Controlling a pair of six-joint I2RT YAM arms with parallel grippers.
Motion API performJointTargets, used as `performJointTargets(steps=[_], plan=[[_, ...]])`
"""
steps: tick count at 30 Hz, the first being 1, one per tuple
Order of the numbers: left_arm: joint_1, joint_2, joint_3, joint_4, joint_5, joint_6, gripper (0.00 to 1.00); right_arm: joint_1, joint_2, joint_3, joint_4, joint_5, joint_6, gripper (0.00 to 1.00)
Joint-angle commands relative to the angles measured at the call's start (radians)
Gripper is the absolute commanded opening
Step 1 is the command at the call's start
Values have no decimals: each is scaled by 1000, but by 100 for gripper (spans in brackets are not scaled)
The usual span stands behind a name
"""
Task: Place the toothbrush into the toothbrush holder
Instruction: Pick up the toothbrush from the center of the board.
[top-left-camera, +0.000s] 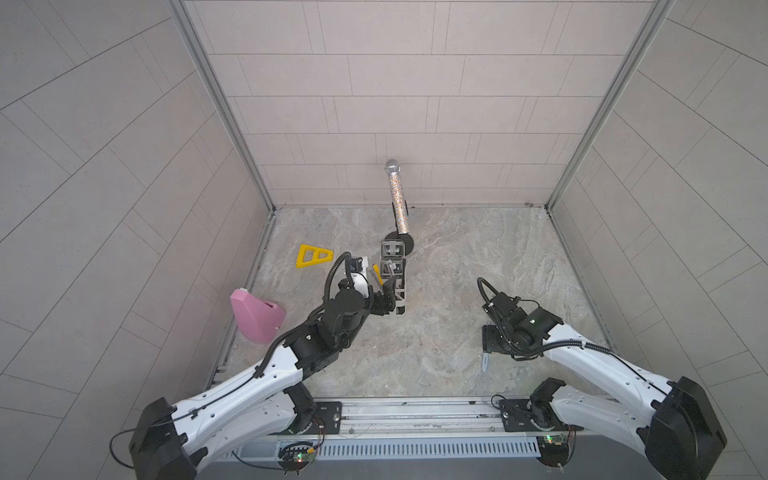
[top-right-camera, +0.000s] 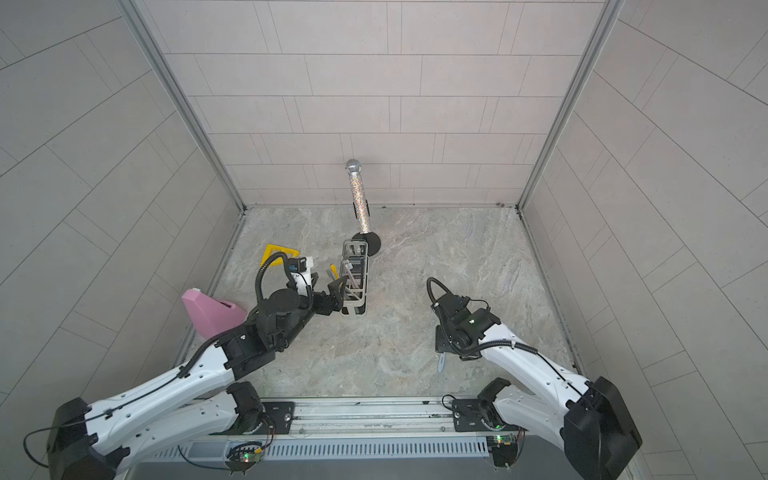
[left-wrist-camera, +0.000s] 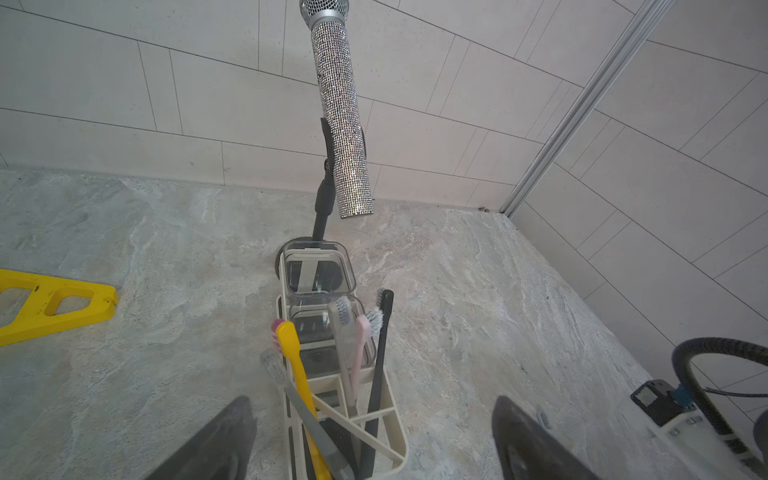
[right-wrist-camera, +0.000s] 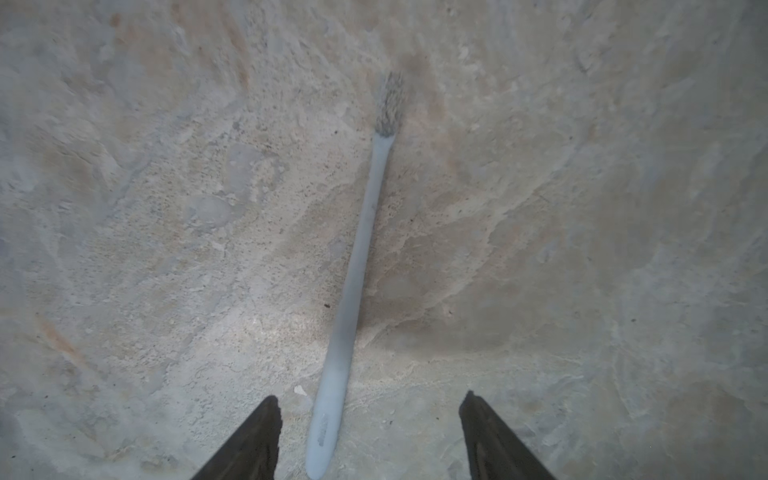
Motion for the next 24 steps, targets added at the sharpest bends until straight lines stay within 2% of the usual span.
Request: performJointTargets(steps=[1,9,13,16,20,24], plan=[[-3,-27,-10,-40,-4,-21,92,-3,67,1,64,-17,8,66],[-4,-75,-12,-93,-25,-19,92,-5,268,16,167,-113,-21,52],[-3,-83,-9,-114,-28,-17,92,-4,306,16,238,-171,-17,29],[-3,-81,-5,-123,-28,-17,92,0,310,17,278,-215,-29,18],[-3,-67,9,-121,3,-18,93,19,301,17,323,-274,-63,13],[-5,-21,59,-124,79,-33,93,56,273,16,348,-284,-78,13]])
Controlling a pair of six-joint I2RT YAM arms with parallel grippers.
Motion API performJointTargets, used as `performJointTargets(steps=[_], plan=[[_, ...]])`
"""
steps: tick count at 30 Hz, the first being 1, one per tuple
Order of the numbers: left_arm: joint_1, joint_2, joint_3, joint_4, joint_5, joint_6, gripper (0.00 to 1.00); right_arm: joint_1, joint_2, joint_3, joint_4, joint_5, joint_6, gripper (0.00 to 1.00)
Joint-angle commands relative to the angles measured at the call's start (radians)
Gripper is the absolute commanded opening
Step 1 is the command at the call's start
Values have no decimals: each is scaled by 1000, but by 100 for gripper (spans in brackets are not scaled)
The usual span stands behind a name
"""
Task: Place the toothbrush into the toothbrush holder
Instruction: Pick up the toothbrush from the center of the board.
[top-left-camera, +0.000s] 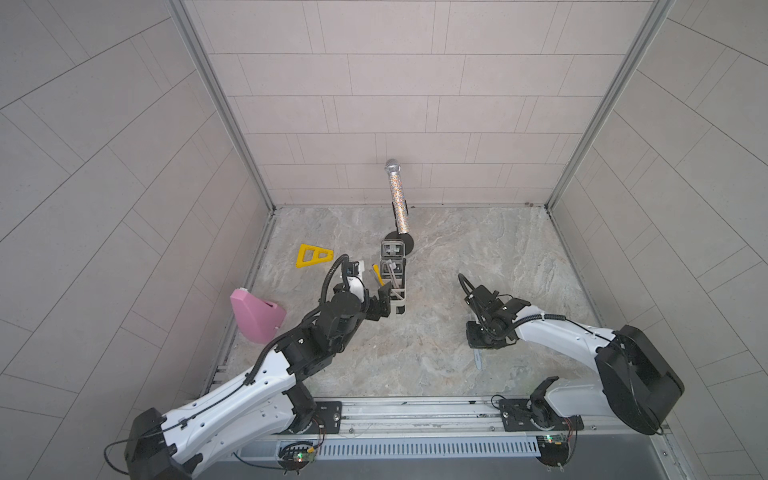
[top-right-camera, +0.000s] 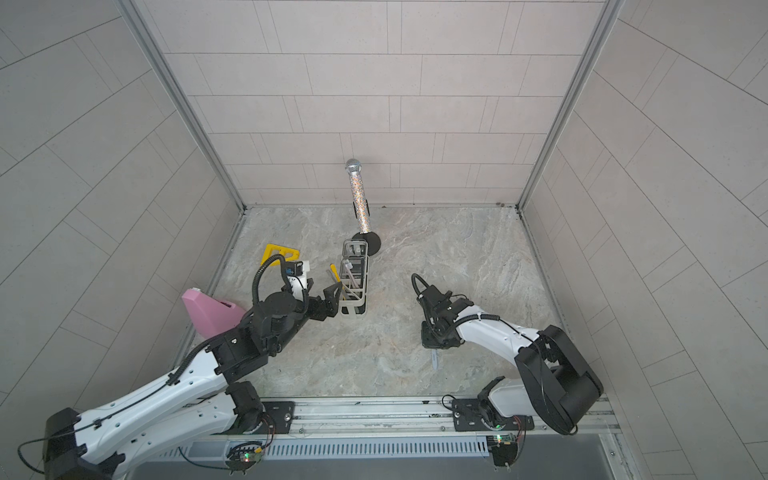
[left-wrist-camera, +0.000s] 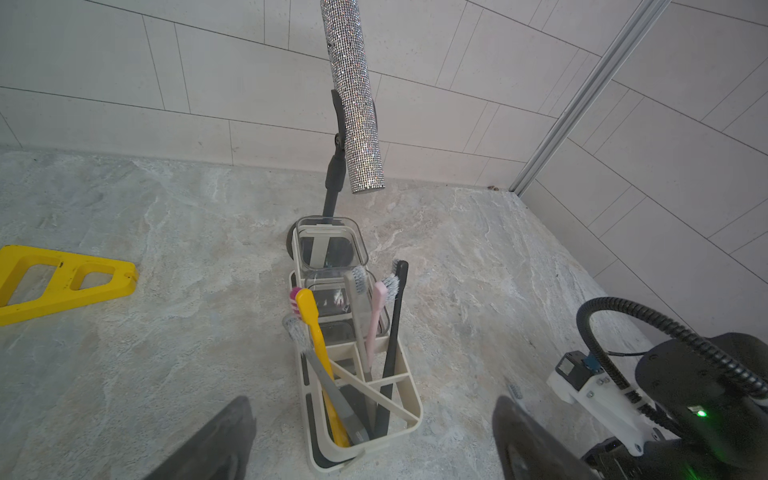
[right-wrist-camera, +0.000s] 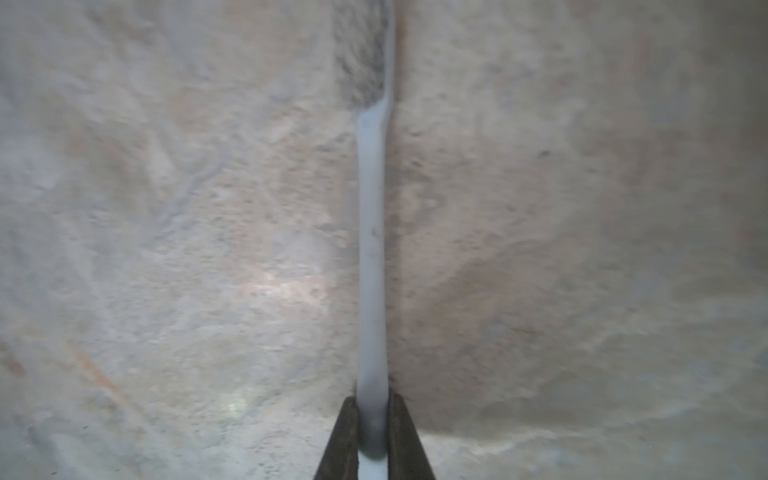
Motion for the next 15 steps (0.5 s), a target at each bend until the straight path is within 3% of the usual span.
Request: performJointTargets(steps=[1,15], plan=[[-6,36,62,-1,68,-29,93,35,-2,-1,101,-80,-17,13],[-99,234,175,99,220,-203,95,66,-243,5,152,-147,-19,13]])
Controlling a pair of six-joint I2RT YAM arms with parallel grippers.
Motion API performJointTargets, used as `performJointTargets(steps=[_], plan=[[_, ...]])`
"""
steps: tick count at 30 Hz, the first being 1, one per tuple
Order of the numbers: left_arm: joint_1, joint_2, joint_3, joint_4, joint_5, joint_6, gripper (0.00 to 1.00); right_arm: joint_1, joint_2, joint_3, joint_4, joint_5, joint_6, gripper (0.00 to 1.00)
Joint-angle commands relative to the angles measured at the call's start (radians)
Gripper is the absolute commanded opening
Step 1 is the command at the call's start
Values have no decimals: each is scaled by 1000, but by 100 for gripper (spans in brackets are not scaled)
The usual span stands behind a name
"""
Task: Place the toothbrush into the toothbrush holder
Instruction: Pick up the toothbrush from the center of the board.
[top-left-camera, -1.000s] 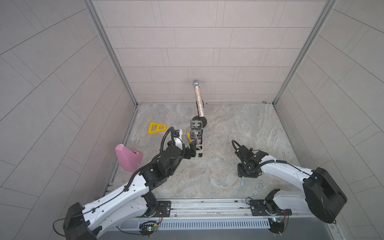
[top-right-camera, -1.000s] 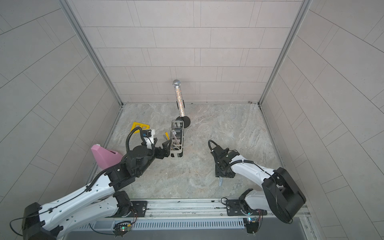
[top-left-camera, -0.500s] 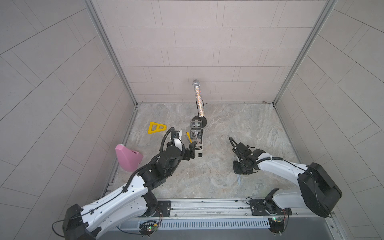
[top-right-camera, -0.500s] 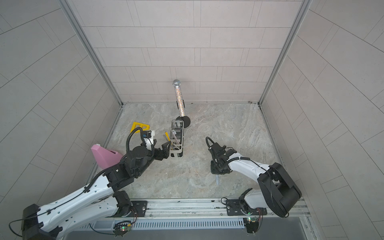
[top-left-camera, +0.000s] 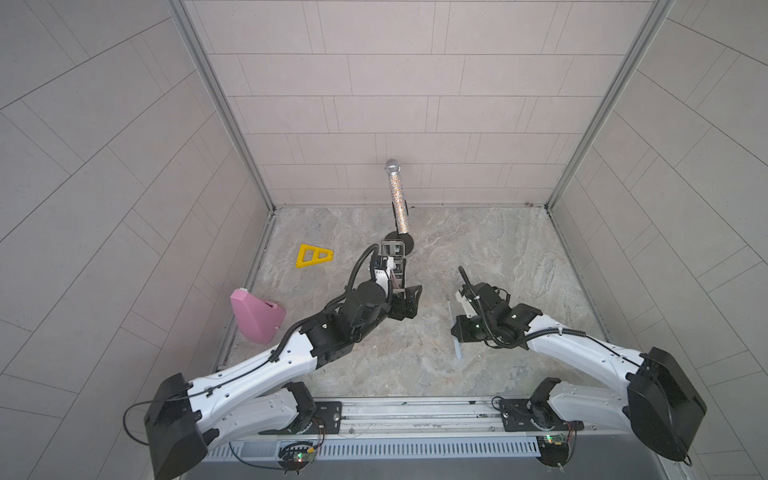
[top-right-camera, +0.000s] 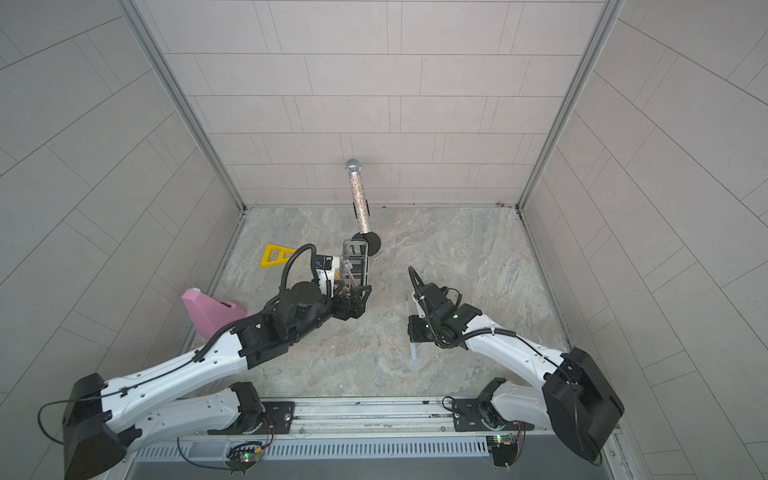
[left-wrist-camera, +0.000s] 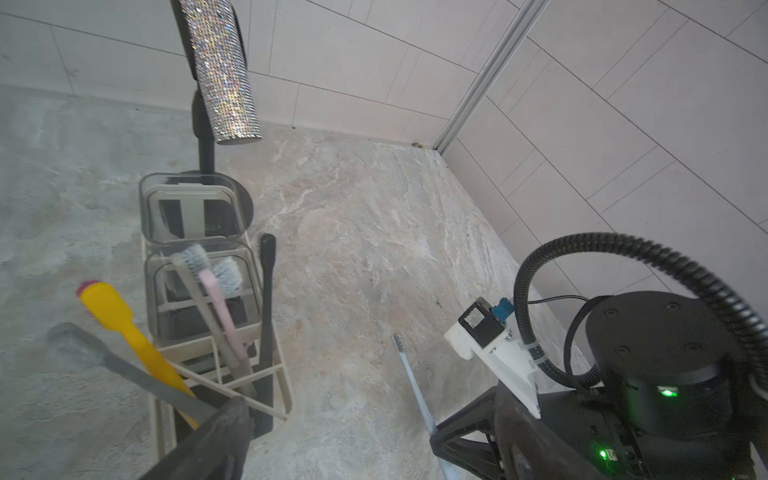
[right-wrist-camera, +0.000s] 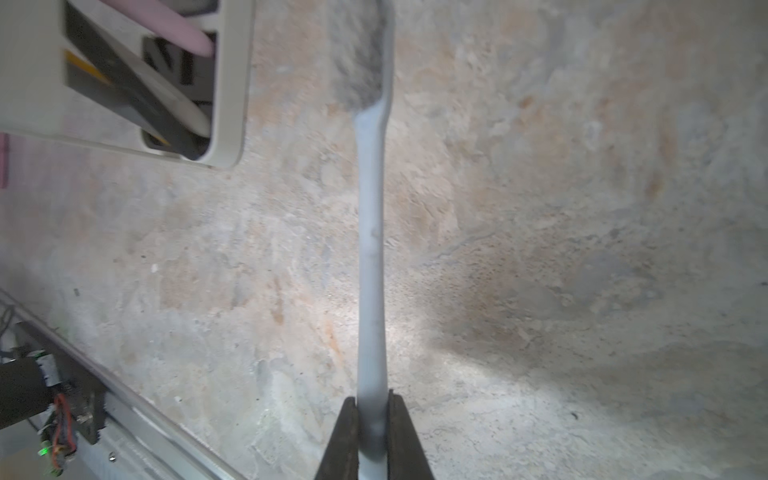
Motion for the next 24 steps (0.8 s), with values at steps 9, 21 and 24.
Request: performJointTargets(steps=[9,21,24], plan=[[-55,127,47,140,103,-133,96,49,-234,34,15,-64,4,14],[-55,260,65,267,200,-239,95,160,-250,76,6,-20,-22,14],[-47,273,75,266,206,-243,85,182,-253,76,10,-11,-27,14]])
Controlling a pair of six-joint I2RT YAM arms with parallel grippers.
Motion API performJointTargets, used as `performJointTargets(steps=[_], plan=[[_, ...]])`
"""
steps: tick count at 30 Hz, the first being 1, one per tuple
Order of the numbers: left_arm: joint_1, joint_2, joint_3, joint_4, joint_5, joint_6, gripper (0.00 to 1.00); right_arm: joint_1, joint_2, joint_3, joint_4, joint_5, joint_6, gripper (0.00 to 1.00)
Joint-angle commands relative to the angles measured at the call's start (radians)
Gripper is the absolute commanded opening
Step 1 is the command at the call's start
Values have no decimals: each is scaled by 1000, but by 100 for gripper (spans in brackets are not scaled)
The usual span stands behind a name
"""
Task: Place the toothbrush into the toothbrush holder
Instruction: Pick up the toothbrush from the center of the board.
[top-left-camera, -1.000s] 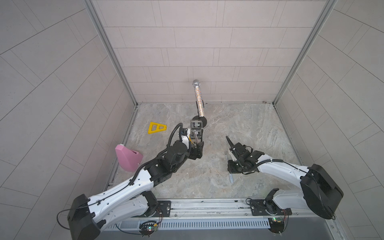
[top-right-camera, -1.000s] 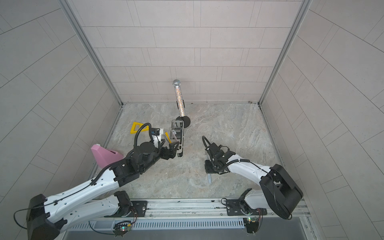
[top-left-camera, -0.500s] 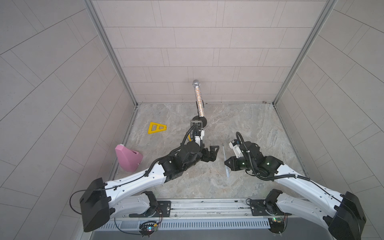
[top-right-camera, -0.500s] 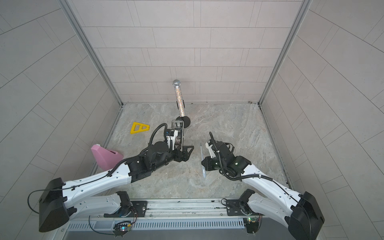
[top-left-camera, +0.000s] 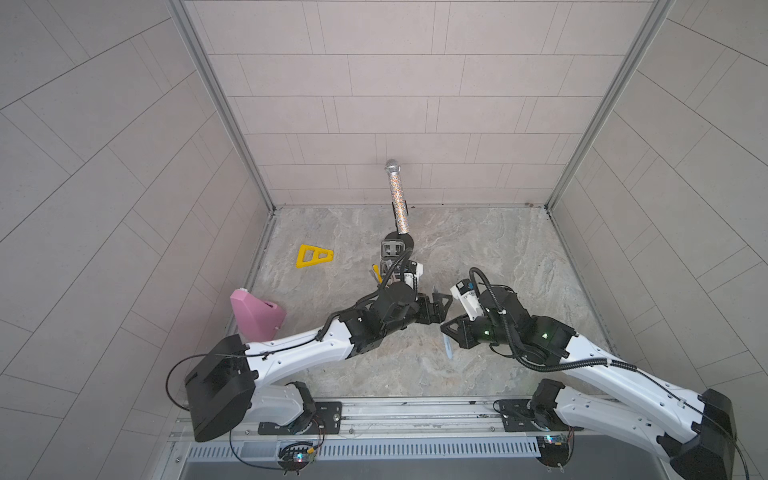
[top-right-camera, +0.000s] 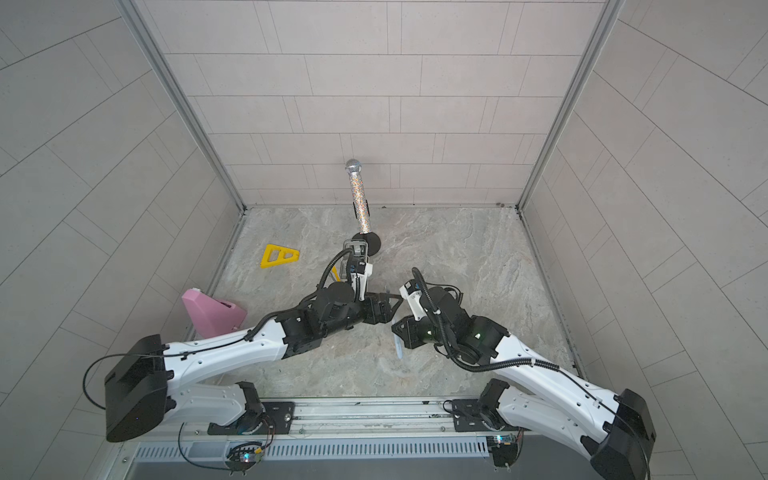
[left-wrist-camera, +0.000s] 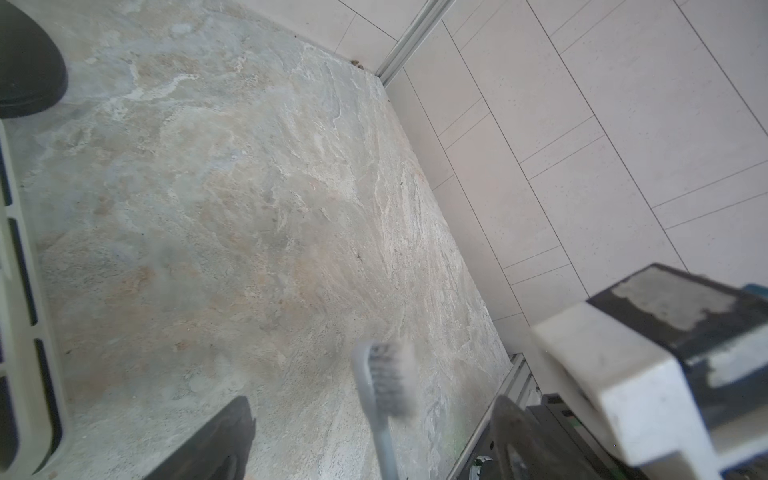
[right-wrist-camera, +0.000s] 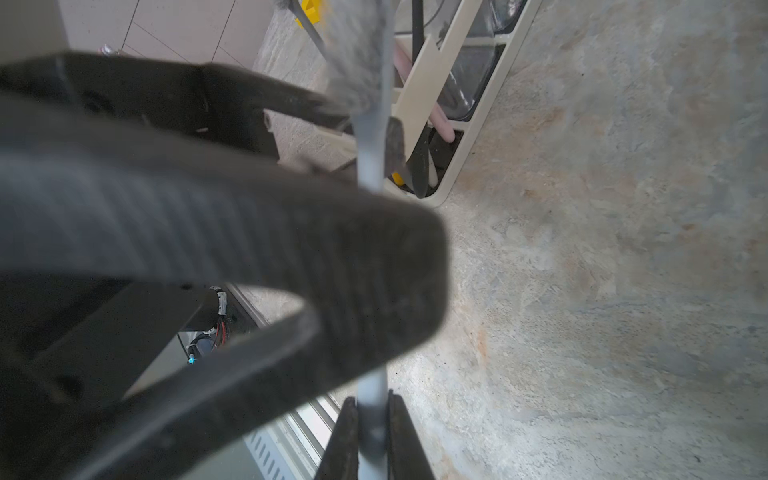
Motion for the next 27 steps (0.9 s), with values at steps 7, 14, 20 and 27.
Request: performJointTargets(steps=[7,14,20,27], plan=[[25,30,39,83,61,-53,51,42,-8,17,-9,48,-28,13],[33,35,30,95,83,-71,21,46,-23,17,-13,66,-33,13],[40,10,27,59,65,-50,9,46,-33,14,-20,79,-37,14],[42,-48,84,-130,-34,76,4,46,-68,13,-34,140,-38,51]])
